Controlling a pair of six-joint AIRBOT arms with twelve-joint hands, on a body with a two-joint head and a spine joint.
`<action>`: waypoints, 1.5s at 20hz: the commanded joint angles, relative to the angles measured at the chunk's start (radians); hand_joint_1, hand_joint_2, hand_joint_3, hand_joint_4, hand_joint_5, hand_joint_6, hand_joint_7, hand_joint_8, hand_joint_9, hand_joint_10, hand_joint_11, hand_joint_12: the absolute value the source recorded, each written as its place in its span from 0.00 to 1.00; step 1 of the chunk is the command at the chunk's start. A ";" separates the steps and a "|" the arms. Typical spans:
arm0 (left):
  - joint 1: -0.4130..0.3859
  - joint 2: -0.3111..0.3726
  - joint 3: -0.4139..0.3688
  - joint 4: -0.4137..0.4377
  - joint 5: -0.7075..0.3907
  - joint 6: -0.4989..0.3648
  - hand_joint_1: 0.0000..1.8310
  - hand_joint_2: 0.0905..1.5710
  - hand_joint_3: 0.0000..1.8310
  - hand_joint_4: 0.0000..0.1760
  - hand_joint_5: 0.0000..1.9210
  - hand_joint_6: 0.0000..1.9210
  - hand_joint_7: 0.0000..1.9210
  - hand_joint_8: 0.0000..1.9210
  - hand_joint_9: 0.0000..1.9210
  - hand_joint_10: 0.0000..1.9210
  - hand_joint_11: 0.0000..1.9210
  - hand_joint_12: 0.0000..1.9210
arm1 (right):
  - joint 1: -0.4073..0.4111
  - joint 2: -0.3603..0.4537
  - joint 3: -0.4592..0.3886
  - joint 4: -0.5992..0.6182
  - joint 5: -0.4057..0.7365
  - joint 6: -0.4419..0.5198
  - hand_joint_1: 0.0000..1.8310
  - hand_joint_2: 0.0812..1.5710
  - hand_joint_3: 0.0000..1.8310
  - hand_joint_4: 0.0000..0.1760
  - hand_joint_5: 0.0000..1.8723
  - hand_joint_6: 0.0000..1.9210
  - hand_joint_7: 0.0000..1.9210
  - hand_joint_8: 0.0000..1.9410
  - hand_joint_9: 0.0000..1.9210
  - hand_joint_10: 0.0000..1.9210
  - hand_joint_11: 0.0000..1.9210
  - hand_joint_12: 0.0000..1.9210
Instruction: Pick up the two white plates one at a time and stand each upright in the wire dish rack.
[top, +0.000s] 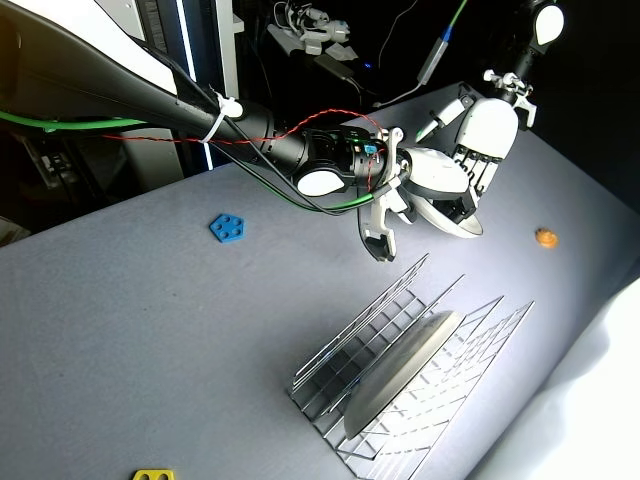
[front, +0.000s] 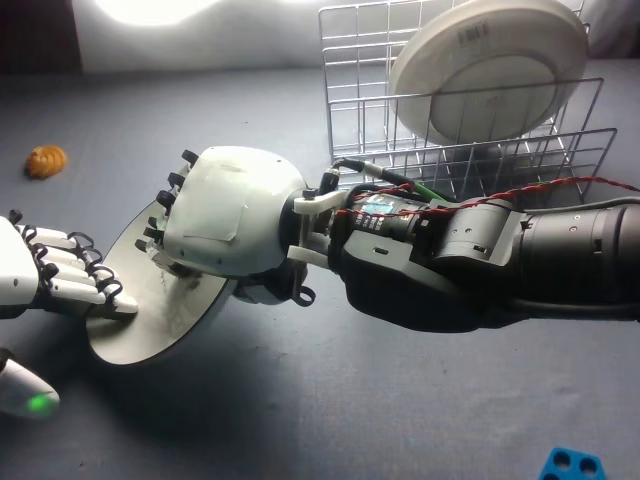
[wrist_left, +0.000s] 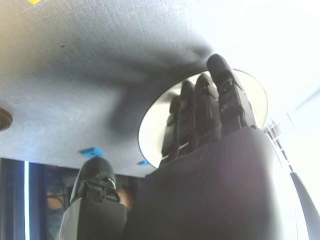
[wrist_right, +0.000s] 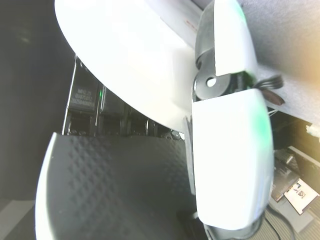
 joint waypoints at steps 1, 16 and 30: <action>-0.014 -0.010 -0.009 0.007 -0.009 0.001 0.00 0.70 0.00 0.00 0.10 0.00 0.13 0.00 0.12 0.00 0.00 0.27 | 0.015 0.004 -0.006 0.007 0.108 -0.001 0.75 0.71 0.00 0.00 0.45 0.58 0.52 0.49 0.46 0.66 0.38 0.75; -0.339 0.053 -0.003 0.009 -0.014 0.001 0.00 0.70 0.00 0.00 0.12 0.00 0.15 0.00 0.13 0.00 0.00 0.29 | 0.043 0.146 -0.210 0.058 0.127 -0.007 0.75 0.71 0.00 0.00 0.47 0.57 0.51 0.51 0.45 0.67 0.36 0.75; -0.386 0.076 -0.016 0.024 -0.024 -0.008 0.00 0.70 0.00 0.00 0.12 0.00 0.15 0.00 0.13 0.00 0.00 0.29 | 0.262 0.418 -0.519 0.553 0.009 -0.149 0.75 0.71 0.00 0.00 0.46 0.56 0.51 0.51 0.45 0.67 0.36 0.75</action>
